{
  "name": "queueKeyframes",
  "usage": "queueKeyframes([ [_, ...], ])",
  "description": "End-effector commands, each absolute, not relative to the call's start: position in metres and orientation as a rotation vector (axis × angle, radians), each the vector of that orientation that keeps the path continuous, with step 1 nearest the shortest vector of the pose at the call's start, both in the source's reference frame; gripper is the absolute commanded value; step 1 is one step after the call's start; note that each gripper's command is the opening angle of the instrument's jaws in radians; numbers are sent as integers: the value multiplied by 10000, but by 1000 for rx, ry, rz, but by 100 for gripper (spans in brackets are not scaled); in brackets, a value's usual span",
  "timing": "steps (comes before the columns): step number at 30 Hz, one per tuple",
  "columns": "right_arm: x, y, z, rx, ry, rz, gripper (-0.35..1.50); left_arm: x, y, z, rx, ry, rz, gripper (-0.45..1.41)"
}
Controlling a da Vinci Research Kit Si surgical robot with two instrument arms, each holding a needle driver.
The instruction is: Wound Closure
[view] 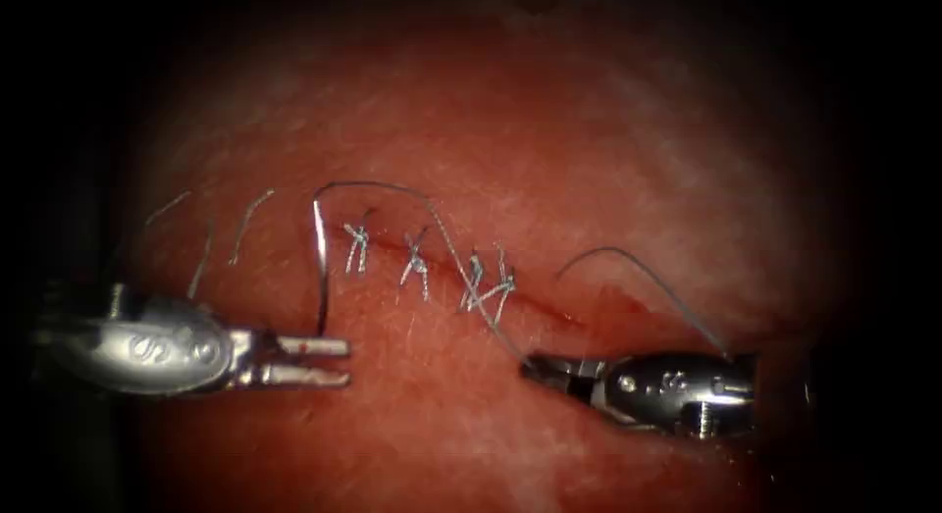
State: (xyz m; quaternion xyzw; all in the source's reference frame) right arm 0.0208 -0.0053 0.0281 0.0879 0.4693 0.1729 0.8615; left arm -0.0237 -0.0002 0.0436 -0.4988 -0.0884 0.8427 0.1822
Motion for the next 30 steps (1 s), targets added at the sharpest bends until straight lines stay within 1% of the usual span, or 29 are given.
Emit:
queueKeyframes([
  [1,216,-70,277,201,990,362,-35,-241,-14,440,-1407,-258,2377,-45],
  [30,222,-90,214,309,1052,352,-35,-241,-24,465,-1427,-260,2393,-45],
])
